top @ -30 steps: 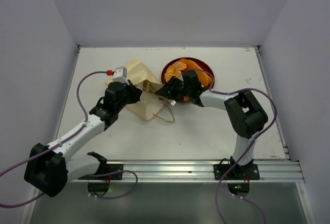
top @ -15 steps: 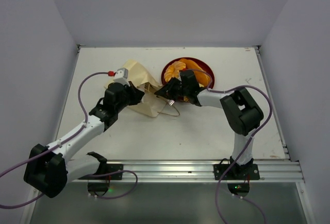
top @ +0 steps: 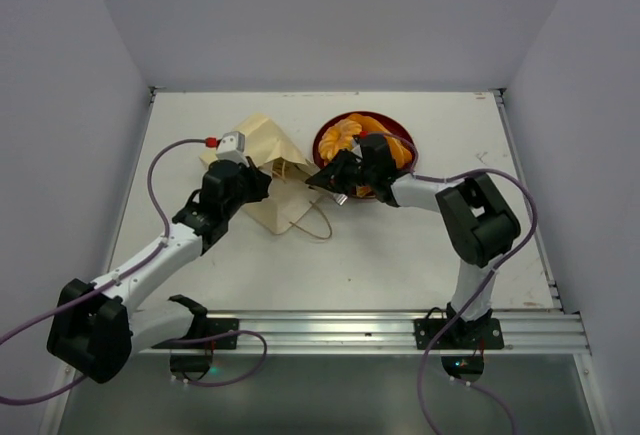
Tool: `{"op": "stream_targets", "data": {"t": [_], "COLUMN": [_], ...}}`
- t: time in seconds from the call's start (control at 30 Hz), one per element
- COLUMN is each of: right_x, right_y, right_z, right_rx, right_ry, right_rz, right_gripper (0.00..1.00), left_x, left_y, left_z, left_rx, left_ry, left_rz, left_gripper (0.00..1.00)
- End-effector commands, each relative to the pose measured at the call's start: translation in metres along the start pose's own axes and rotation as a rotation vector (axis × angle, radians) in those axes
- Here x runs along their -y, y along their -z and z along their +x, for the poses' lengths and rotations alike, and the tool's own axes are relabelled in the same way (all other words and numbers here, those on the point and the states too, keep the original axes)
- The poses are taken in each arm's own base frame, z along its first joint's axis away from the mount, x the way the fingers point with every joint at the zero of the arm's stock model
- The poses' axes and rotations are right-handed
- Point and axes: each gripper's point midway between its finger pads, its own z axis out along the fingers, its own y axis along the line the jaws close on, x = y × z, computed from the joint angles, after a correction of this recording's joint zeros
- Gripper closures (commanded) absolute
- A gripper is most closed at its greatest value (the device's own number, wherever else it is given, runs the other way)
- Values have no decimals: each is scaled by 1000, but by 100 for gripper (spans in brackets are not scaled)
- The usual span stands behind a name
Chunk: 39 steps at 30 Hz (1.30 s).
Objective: Take the fake bread out of the paper bag
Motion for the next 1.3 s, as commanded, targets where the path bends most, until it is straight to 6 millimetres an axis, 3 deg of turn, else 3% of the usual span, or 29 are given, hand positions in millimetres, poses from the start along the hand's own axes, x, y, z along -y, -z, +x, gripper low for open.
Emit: {"op": "stream_targets", "data": {"t": [0.0, 0.03, 0.27, 0.47, 0.67, 0.83, 1.27], "right_x": [-33, -26, -32, -11, -8, -13, -24], "right_y": [33, 37, 72, 90, 116, 139, 197], "right_z": [7, 11, 21, 36, 44, 45, 38], "right_rx": [-49, -67, -127, -213, -321, -335, -287], "right_ry": [110, 120, 159, 158, 167, 271, 283], "right_rz": [-98, -81, -112, -60, -78, -109, -199], "right_gripper": [100, 100, 100, 100, 100, 100, 100], "left_x": [-11, -12, -17, -19, -28, -34, -41], "left_y": [-8, -9, -18, -23, -26, -27, -33], "left_z": [-26, -29, -41, -50, -55, -57, -68], "left_rx": [72, 78, 104, 120, 131, 140, 152], "left_ry": [-54, -64, -80, -78, -65, -46, -32], "left_rz": [-67, -73, -105, -123, -156, -176, -208], "left_gripper": [100, 100, 100, 100, 100, 100, 100]}}
